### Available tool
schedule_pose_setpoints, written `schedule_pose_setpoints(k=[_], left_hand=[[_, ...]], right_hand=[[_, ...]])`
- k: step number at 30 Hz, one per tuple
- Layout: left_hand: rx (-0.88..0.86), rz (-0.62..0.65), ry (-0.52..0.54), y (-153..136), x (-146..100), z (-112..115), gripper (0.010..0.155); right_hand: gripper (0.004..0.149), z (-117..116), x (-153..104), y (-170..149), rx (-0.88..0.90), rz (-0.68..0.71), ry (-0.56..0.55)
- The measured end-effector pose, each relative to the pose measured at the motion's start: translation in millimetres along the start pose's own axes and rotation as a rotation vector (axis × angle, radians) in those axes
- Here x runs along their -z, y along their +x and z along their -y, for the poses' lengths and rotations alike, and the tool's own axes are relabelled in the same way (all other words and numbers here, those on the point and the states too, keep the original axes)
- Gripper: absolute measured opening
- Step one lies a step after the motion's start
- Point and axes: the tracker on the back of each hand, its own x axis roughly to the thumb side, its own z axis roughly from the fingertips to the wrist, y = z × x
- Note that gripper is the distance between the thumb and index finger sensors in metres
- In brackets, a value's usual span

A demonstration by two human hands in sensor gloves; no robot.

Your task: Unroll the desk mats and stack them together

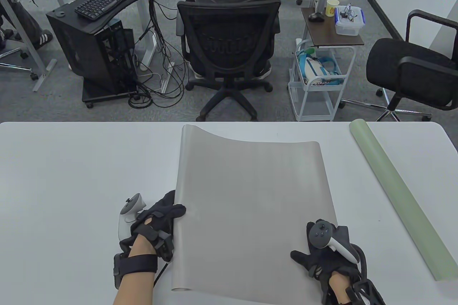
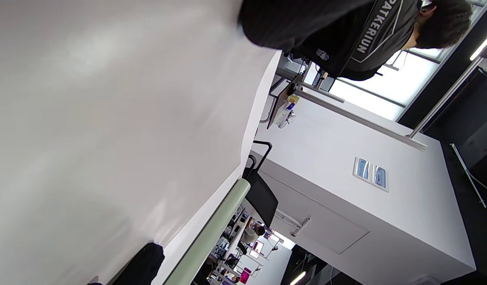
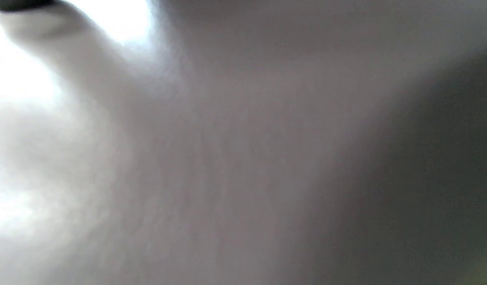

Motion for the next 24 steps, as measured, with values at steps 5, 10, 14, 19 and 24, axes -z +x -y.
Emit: schedule_pose_setpoints(k=[5,10,14,19,24], left_hand=[[-0.017,0.009,0.056,-1.0,-3.0,-9.8,0.080],[-0.037,0.005,0.087,-2.0,-2.7,-10.9,0.080],[-0.015,-0.026,0.048,-5.6,4.1,-12.5,0.068],[0.064,-0.077,0.053,-3.0,9.7,-5.8,0.059],[0.104,-0.101,0.079,-1.7,12.2,-6.5,0.077]], right_hand=[[0.094,0.5,0.3,-0.9,0.011,0.000,0.005],[0.094,1.0,0.0,-1.4,0.010,-0.003,0.004],[0.094,2.5,-0.3,-6.0,0.013,-0.012,0.008],[0.094,4.2,-1.0,-14.5,0.027,-0.026,0.006],[0.094,4.7,-1.9,-19.6,0.035,-0.028,0.005]])
